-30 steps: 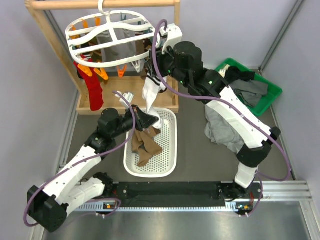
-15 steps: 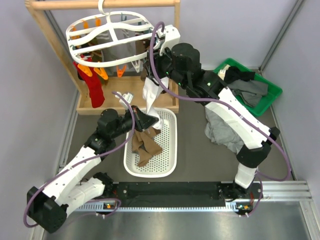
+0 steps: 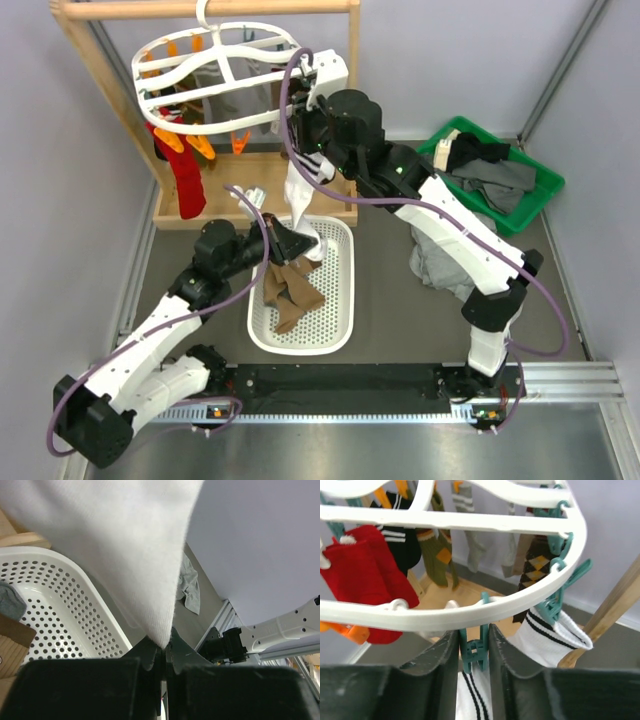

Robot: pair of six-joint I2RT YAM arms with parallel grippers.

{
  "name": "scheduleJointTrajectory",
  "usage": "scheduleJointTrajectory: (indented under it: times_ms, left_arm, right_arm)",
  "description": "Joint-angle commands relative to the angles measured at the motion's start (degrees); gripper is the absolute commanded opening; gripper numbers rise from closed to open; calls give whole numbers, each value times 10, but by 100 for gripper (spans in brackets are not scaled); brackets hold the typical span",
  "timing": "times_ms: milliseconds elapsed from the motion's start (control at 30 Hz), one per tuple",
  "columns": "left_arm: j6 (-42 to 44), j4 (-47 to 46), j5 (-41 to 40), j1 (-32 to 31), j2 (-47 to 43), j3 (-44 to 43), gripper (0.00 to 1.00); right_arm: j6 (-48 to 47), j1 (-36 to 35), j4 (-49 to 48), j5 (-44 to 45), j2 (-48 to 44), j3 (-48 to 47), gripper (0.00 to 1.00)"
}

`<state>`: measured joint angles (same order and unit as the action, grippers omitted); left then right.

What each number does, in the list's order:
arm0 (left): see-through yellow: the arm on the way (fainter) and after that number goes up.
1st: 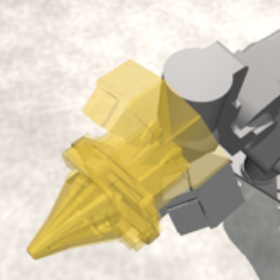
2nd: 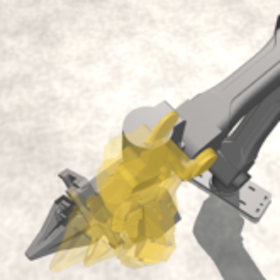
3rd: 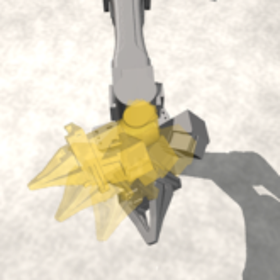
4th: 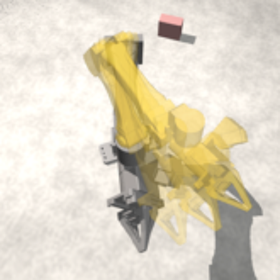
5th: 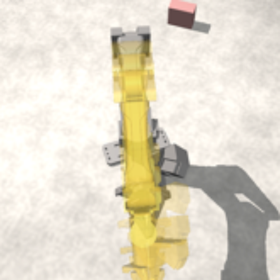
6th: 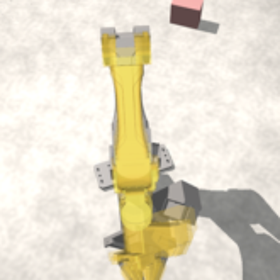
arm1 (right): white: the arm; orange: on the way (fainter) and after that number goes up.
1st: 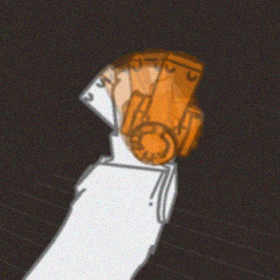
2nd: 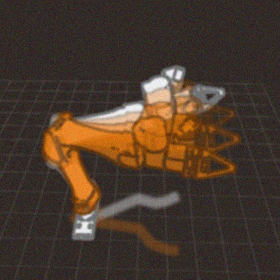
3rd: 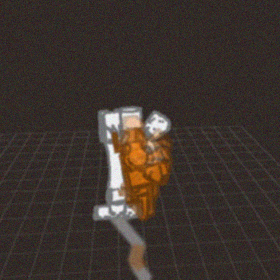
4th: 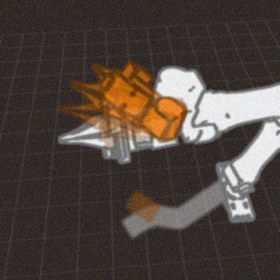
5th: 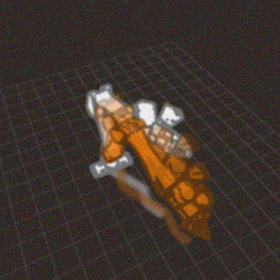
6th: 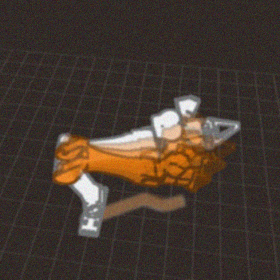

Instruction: Remove the socks clipped to the hanger

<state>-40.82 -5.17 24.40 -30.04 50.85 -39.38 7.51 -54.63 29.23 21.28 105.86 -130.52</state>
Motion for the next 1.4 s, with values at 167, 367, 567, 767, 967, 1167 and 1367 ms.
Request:
scheduleJointTrajectory:
  times_ms: [167,367,567,767,967,1167,1367]
  left_arm:
    - [-4,-12,-3,2,-29,23,0]
    - [-11,6,6,2,-34,50,0]
    - [-67,-51,71,0,-11,123,18]
    - [-43,14,29,-1,2,124,75]
    - [29,147,-111,-1,9,5,96]
    - [96,107,-239,-1,43,-54,96]
    - [157,-80,-277,-1,134,-73,96]
  right_arm:
    - [-11,-5,-48,35,-12,-20,0]
    - [8,-5,-49,14,-24,-4,0]
    - [35,-5,-52,-10,-33,5,0]
    - [64,-5,-50,-32,-36,7,0]
    - [102,-6,-54,-54,-43,3,0]
    - [150,-11,-60,-59,-51,10,0]
    - [196,-16,-72,-62,-52,14,0]
